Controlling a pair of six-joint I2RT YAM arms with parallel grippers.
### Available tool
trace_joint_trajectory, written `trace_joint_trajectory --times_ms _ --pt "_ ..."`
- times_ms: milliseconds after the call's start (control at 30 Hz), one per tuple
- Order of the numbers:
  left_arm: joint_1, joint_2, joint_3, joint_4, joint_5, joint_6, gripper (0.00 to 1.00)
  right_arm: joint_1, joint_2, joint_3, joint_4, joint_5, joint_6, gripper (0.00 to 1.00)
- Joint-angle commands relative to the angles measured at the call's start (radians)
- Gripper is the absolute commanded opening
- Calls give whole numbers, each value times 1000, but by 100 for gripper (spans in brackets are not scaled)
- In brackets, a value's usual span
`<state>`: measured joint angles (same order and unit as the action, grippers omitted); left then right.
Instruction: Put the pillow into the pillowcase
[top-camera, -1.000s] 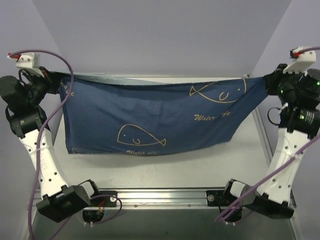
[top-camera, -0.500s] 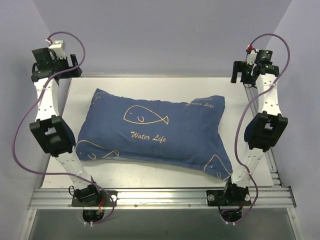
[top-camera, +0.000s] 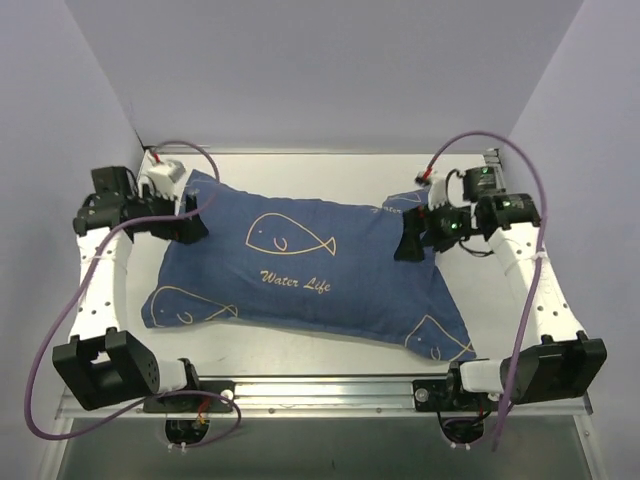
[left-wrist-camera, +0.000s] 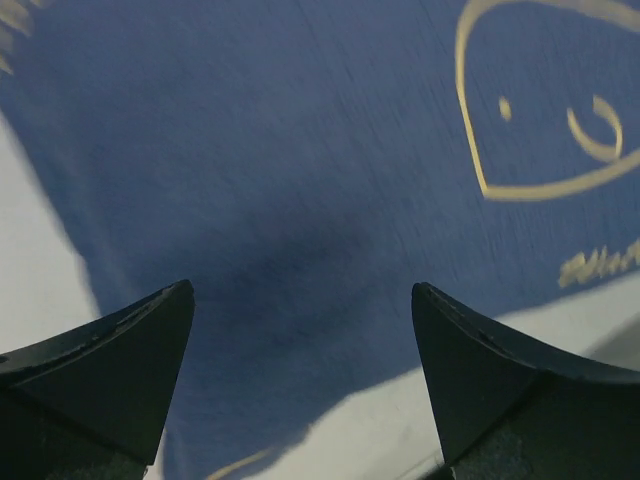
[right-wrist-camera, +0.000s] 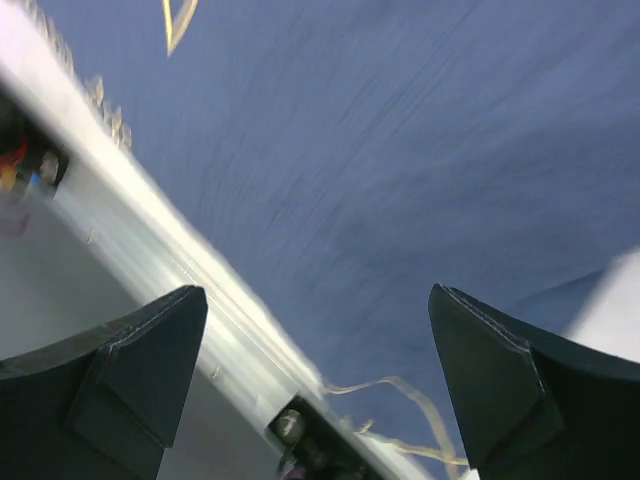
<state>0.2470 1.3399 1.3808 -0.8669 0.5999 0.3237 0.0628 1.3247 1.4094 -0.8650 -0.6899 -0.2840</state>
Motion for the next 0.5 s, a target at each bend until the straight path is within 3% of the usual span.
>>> trace_joint_trajectory --times_ms 0,133,200,300,467 --pt "-75 -47 -211 -207 85 162 98 51 -7 -209 -95 -131 -38 99" --pt "-143 -136 -371 -78 6 94 97 98 20 -311 -1 -63 -23 99" --pt "-181 -111 -376 12 -35 31 98 94 94 -302 56 -7 9 99" --pt "-206 5 -319 87 -92 -37 97 66 211 -251 179 71 57 98" --pt "-203 226 -120 212 -140 -98 97 -21 382 8 190 90 91 99"
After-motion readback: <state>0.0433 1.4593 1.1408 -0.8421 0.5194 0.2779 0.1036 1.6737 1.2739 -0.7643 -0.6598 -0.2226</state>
